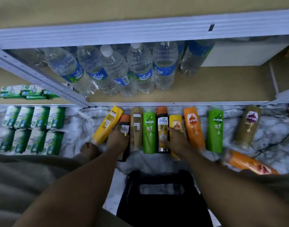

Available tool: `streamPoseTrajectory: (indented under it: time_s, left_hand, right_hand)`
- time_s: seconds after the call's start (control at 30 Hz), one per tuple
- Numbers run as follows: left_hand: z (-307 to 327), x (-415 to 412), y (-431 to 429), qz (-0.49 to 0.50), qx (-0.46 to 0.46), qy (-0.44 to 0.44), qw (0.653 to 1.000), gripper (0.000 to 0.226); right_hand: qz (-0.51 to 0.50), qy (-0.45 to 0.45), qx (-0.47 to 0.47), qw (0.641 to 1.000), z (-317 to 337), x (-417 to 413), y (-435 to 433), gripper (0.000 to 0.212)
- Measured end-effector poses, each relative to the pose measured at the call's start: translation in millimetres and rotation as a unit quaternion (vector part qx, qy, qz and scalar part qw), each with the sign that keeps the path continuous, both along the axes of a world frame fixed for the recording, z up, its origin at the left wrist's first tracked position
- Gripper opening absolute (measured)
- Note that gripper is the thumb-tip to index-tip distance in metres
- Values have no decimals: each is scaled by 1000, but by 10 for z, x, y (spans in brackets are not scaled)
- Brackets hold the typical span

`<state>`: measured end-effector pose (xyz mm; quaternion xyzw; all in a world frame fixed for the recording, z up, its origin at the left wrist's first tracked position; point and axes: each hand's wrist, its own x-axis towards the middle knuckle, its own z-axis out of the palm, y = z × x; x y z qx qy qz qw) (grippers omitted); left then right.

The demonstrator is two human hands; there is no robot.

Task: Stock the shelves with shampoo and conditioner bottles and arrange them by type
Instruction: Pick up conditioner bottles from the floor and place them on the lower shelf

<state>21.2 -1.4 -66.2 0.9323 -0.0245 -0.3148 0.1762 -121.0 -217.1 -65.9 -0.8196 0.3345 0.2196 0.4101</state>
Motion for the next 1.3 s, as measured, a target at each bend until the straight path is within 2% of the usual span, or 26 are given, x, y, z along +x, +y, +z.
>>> streamPoseTrajectory:
  time_s: [0.2, 0.37, 0.53, 0.7, 0.87, 0.9, 1.0, 1.07, 1.17, 1.3]
  left_hand:
    - [-366, -62, 416, 69, 30, 78, 994, 59]
    - [-430, -86, 436, 43, 26, 116, 992, 53]
    - [-487, -68, 425, 79, 3, 136, 988, 41]
    - [-466, -151, 423, 192, -46, 152, 968, 48]
    - [-377, -172, 405, 192, -59, 148, 968, 48]
    - [-349, -179, 399, 188, -61, 147, 969, 48]
    - [-233, -192, 345, 180, -67, 134, 972, 45]
    - [-126, -195, 283, 178, -70, 120, 974, 41]
    - [105, -199, 175, 156, -61, 95, 981, 39]
    - [415, -135, 41, 119, -38, 67, 990, 44]
  right_hand:
    - [-41, 82, -23, 996, -223, 258, 252, 88]
    - [-92, 121, -63, 986, -362, 370, 260, 75]
    - [-132, 151, -17, 980, -395, 496, 197, 86]
    - [-163, 155, 35, 974, -391, 509, 101, 98]
    - [-174, 162, 52, 970, -289, 453, 60, 107]
    - [-174, 163, 57, 970, -280, 441, 56, 104]
    - [-172, 150, 84, 970, -209, 394, 16, 71]
    - [-176, 134, 110, 969, -130, 369, -7, 60]
    - [-176, 104, 121, 971, 18, 324, -41, 58]
    - [-173, 64, 91, 979, 257, 308, -115, 60]
